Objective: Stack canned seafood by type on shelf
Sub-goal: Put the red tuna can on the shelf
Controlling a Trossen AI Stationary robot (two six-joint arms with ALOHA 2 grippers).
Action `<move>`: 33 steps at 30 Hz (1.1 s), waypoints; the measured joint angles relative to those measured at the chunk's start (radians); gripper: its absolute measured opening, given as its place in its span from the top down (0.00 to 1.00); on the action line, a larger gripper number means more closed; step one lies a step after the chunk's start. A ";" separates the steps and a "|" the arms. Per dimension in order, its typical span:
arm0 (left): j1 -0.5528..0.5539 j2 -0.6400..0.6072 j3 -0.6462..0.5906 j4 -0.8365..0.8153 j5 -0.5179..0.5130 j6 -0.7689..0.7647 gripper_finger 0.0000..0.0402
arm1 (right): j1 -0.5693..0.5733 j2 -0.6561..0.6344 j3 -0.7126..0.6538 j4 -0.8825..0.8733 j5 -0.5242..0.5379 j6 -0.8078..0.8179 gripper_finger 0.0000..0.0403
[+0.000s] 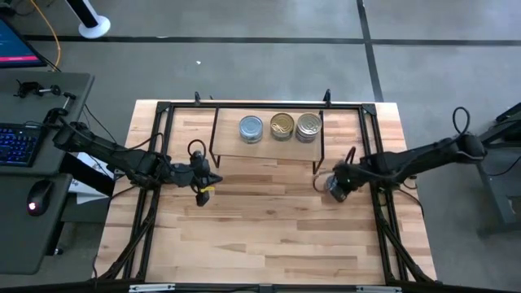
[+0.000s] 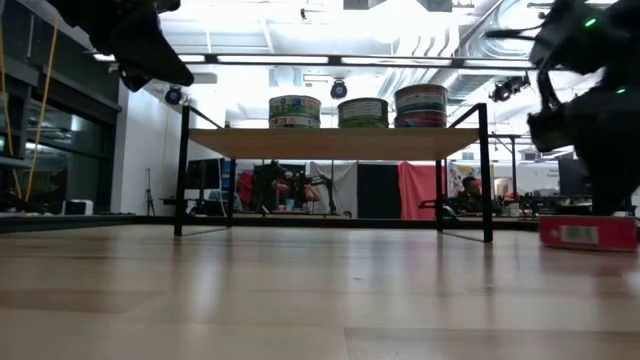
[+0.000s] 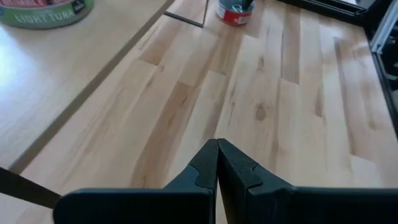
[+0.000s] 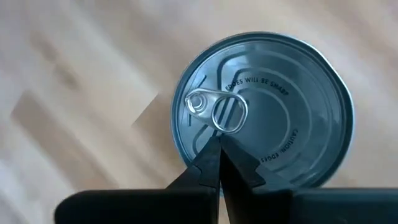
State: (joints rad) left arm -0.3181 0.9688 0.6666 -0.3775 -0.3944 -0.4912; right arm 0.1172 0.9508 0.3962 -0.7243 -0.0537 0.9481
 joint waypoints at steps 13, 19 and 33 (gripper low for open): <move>0.000 0.016 0.001 0.164 0.003 0.013 1.00 | 0.322 0.223 0.035 0.409 0.018 0.118 1.00; -0.012 0.147 0.001 0.276 0.058 0.013 1.00 | 0.302 0.477 0.205 0.492 0.048 -0.087 1.00; -0.025 0.494 0.000 0.479 0.226 0.067 1.00 | 0.160 0.985 0.775 0.638 0.028 -0.619 1.00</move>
State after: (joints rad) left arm -0.3435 1.4624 0.6666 0.1014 -0.1688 -0.4242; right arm 0.2771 1.9362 1.1709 -0.0860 -0.0254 0.3294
